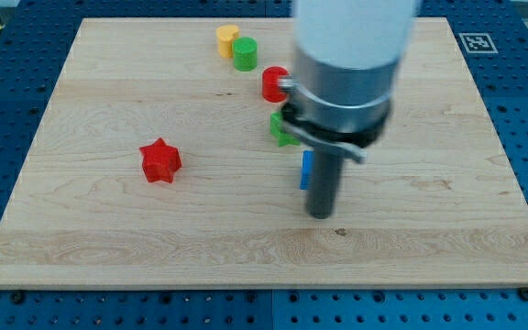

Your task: Move the green star to the right of the red star

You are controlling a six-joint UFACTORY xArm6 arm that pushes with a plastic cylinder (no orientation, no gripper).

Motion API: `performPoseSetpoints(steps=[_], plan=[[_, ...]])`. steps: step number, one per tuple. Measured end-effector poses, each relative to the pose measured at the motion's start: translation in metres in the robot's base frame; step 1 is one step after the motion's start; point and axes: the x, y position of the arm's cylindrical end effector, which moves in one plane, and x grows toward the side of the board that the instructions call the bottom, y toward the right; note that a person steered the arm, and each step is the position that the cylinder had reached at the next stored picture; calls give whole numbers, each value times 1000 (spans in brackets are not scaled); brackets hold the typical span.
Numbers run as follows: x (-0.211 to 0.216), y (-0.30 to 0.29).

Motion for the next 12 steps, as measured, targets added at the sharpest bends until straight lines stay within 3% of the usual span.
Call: performPoseSetpoints(steps=[1,2,3,4,8,10,11,12], plan=[[-13,78],[-65,95],[-120,76],[-140,47],[-140,-68],[-134,-54],[-123,-8],[-108,-15]])
